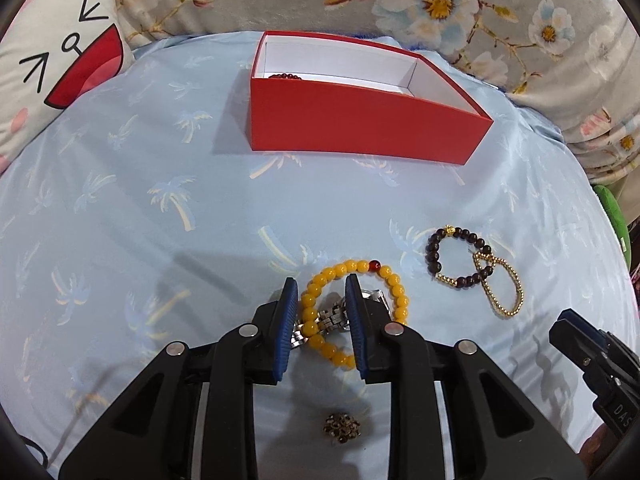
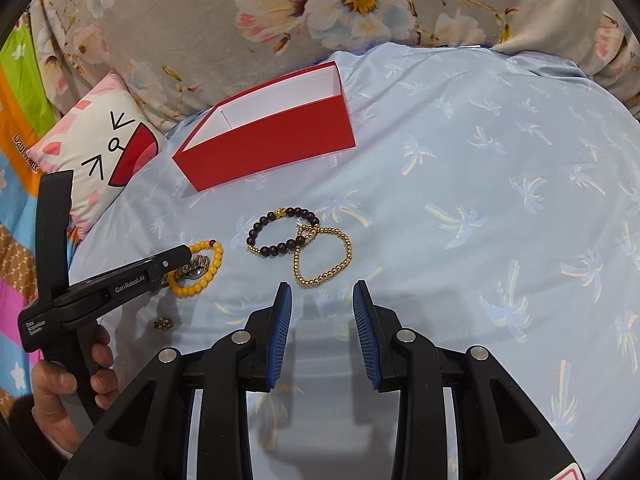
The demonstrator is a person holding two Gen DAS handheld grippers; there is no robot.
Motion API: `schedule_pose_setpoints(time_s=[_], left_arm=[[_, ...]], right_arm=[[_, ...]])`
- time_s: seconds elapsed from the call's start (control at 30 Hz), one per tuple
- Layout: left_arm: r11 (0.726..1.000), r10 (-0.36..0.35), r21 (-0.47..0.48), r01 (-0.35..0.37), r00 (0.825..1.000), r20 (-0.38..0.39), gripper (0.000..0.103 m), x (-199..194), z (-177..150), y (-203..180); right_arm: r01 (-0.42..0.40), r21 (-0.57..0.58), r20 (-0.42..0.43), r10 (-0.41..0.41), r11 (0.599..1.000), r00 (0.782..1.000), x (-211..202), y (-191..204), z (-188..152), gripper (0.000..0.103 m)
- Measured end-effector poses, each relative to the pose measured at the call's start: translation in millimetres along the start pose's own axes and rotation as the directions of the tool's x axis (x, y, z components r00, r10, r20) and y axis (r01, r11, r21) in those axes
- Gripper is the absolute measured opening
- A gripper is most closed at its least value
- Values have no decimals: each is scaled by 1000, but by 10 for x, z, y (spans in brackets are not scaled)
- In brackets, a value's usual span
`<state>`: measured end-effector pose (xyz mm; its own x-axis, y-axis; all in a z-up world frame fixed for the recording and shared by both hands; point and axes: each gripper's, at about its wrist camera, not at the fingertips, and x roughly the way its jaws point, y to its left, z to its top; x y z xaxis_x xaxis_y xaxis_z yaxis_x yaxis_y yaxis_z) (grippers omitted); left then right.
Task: Organize jewelry
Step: 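Move both open tools back to the remaining jewelry, then grasp the orange bead bracelet with the left tool while the right grasps the black bead bracelet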
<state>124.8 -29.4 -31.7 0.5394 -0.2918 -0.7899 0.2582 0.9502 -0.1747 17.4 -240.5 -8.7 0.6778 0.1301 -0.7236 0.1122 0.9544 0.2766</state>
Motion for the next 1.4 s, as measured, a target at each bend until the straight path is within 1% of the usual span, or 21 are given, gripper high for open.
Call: schedule_pose_setpoints(time_s=[0.03,0.1,0.17,0.3,0.43,0.53,0.73,0.8,0.9,0.97,1.0,1.17,1.4], left_arm=[[1000,-11,-6,11,1000,-7,20,20,3,9],[1000,-30,-8,30,1000,-5,13,32,0,8],[999,-46,-13,46,999,-5,10,40,2,6],[998,-60,-17,60,998,-5,10,45,-4,8],[999,-52,-2,52,999,0,10,40,-14,-14],[998,-58,-6,58,998,-3,7,37,-10,-16],[997,-72,-4,72,997,-6,7,39,2,-9],[997,-74,-1,74,997,-6,7,41,1,-14],[997,-81,-1,81,997,-9,7,39,1,-19],[996,-88,-5,88,996,-12,7,33,4,-19],[996,-91,-9,91,996,-13,7,25,4,-17],[994,-111,-8,111,994,2,7,-70,35,-48],[987,-159,19,158,986,46,7,-372,98,-167]], right_arm=[[0,-1,-1,0,1000,1000,9,1,14,32],[-2,-6,-1,2,1000,1000,38,9,59,32],[-1,-13,-3,1,1000,1000,87,17,110,32],[-2,-40,-8,2,999,1000,237,72,232,32],[9,-80,-9,-9,997,1000,405,153,382,32],[19,-112,-11,-20,994,1000,525,210,476,32],[33,-170,-43,-41,985,998,789,285,568,31],[34,-193,-52,-45,981,998,853,311,572,29],[39,-214,-71,-56,976,996,944,334,554,19],[43,-222,-66,-59,974,996,951,349,547,14],[39,-222,-67,-55,974,996,954,352,552,8],[23,-213,-57,-36,977,998,893,365,564,8],[-15,-156,8,16,988,1000,517,350,617,8]])
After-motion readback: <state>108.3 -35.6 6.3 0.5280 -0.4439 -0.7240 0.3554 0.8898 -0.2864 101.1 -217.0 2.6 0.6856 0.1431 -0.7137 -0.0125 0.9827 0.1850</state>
